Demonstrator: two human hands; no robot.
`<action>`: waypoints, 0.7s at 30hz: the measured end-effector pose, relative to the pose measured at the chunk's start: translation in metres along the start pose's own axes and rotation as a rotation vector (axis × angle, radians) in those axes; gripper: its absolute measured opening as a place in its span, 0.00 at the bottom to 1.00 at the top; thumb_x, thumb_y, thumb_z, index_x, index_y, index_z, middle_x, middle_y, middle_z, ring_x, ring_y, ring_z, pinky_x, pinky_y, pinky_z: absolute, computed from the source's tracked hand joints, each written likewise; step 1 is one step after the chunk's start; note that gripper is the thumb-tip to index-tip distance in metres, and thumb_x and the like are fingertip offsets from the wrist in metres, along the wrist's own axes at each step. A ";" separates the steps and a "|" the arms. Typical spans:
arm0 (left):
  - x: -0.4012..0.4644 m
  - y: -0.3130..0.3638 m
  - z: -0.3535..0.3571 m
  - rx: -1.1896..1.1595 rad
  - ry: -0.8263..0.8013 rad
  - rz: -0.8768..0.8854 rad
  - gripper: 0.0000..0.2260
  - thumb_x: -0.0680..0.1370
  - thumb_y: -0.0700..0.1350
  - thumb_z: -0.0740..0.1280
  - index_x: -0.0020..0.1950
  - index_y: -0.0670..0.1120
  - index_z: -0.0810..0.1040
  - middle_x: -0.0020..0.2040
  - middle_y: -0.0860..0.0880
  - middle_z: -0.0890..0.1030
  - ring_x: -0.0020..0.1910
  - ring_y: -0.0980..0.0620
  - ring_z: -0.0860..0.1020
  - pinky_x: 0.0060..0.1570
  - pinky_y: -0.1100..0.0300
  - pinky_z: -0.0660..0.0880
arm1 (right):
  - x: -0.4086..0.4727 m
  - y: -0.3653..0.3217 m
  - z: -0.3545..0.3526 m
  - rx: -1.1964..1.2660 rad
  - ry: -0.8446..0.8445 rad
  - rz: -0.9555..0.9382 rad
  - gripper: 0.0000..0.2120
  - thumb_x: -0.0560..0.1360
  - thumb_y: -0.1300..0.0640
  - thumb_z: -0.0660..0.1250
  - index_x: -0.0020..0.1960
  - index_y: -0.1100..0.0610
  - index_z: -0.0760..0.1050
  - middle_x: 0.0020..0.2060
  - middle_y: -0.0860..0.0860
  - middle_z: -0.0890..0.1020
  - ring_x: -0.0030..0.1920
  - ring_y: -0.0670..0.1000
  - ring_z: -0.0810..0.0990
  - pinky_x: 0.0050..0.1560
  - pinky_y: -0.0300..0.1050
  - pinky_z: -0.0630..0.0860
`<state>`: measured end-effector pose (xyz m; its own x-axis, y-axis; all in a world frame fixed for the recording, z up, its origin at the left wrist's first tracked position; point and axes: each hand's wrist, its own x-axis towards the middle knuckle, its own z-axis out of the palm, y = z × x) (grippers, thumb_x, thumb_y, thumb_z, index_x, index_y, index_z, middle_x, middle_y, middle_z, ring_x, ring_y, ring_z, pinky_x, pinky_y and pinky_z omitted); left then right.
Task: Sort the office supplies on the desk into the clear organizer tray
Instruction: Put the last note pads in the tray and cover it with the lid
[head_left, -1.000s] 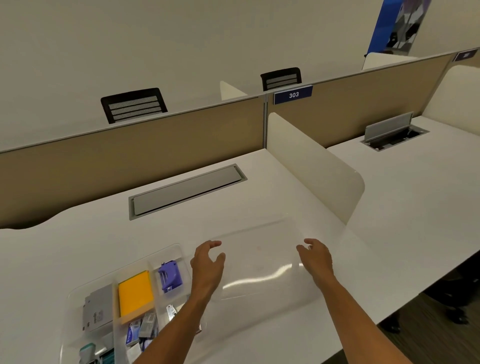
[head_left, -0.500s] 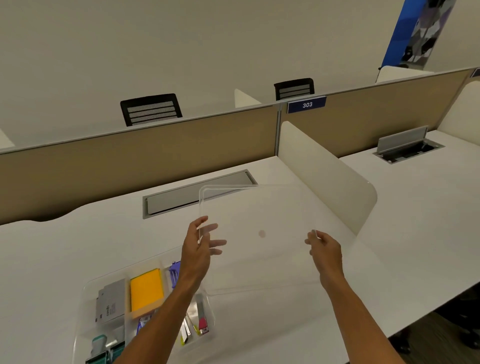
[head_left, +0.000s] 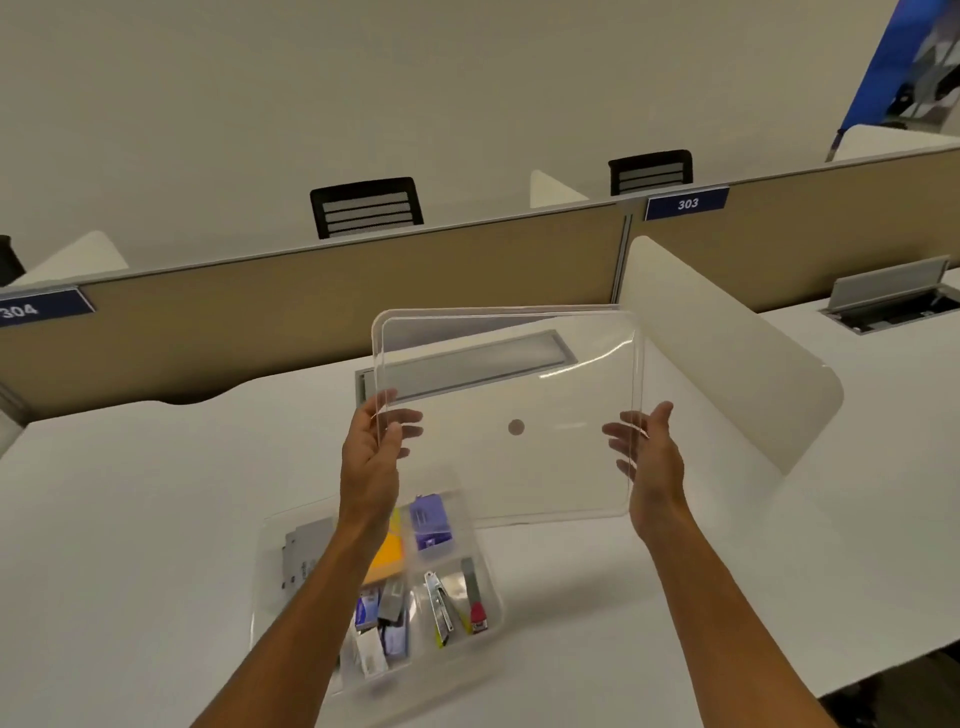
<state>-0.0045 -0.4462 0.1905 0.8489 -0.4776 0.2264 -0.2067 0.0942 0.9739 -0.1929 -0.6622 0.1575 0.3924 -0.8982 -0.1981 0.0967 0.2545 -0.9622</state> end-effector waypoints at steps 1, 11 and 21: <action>0.000 0.004 -0.007 -0.006 0.019 0.013 0.13 0.83 0.39 0.56 0.63 0.52 0.72 0.52 0.48 0.83 0.51 0.51 0.81 0.47 0.58 0.75 | -0.004 -0.001 0.009 0.006 -0.022 0.003 0.32 0.78 0.31 0.45 0.54 0.51 0.78 0.47 0.47 0.86 0.57 0.50 0.79 0.64 0.55 0.67; -0.003 0.015 -0.080 -0.127 0.273 0.022 0.30 0.81 0.61 0.40 0.44 0.48 0.78 0.50 0.48 0.83 0.56 0.50 0.78 0.60 0.48 0.69 | -0.033 -0.013 0.072 0.237 -0.414 0.108 0.40 0.77 0.30 0.38 0.34 0.50 0.81 0.63 0.49 0.80 0.74 0.46 0.62 0.70 0.59 0.31; -0.004 0.018 -0.139 -0.285 0.140 -0.181 0.13 0.83 0.41 0.53 0.62 0.45 0.74 0.66 0.44 0.74 0.67 0.44 0.69 0.70 0.47 0.64 | -0.033 0.001 0.097 0.207 -0.672 0.094 0.30 0.70 0.59 0.62 0.72 0.48 0.67 0.75 0.53 0.62 0.73 0.60 0.65 0.69 0.59 0.66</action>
<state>0.0562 -0.3218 0.2093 0.9218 -0.3864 0.0314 0.0797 0.2683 0.9600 -0.1170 -0.5971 0.1809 0.8805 -0.4707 -0.0558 0.1810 0.4428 -0.8781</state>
